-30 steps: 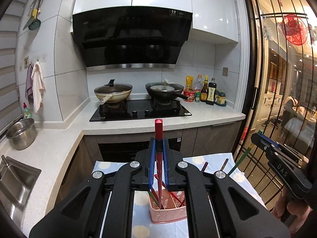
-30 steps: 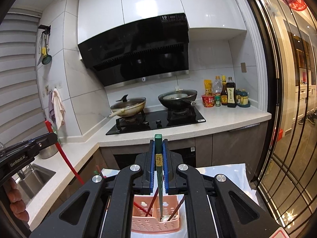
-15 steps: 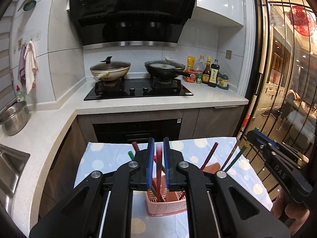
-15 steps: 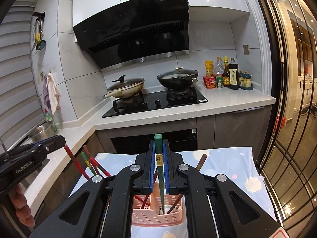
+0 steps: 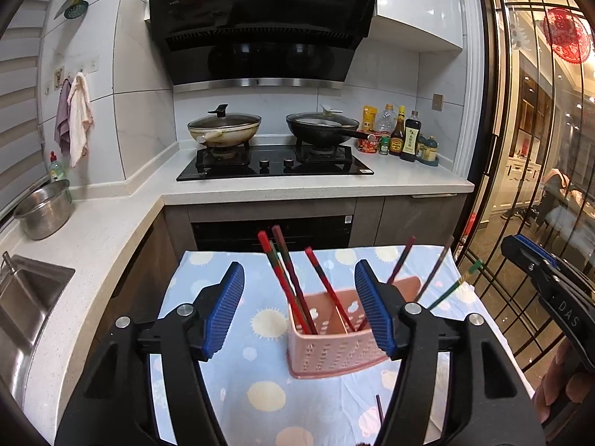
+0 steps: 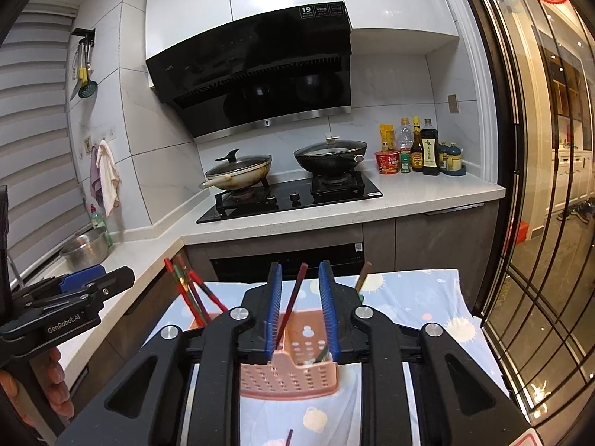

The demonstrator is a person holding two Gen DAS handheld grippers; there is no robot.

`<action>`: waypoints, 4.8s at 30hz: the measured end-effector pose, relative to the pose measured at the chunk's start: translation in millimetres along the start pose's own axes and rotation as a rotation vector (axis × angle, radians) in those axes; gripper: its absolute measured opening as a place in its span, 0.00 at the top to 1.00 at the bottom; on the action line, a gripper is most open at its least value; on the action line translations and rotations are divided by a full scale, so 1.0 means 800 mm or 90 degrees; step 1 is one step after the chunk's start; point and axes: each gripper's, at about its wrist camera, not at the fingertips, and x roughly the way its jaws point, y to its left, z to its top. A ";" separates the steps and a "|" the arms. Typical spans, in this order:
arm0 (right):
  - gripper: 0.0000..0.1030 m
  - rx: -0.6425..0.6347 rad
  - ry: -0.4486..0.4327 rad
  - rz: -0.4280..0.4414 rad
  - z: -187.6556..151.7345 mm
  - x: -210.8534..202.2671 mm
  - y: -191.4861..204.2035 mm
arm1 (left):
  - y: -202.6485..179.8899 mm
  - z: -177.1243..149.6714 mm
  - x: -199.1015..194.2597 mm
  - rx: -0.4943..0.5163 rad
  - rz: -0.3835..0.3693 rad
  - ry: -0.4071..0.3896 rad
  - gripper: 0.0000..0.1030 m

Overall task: Organize utensils
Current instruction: 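Move both open tools to the gold spoon and dark red chopstick on the cloth, then grasp the gold spoon with the left tool while the right tool grasps the dark red chopstick, then lift the gold spoon to the holder with the left tool while the right tool carries the dark red chopstick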

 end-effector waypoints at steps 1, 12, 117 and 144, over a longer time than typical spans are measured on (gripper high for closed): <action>0.78 -0.002 0.001 -0.001 -0.006 -0.006 0.001 | 0.000 -0.007 -0.003 0.000 -0.001 0.003 0.41; 0.78 0.021 0.076 0.007 -0.102 -0.058 -0.007 | 0.000 -0.112 -0.024 -0.003 -0.001 0.076 0.41; 0.93 0.019 0.269 0.004 -0.321 -0.126 -0.018 | -0.063 -0.311 -0.050 -0.005 -0.111 0.270 0.90; 0.94 0.047 0.100 0.043 -0.196 -0.165 -0.027 | -0.046 -0.238 -0.069 0.003 -0.086 0.175 0.99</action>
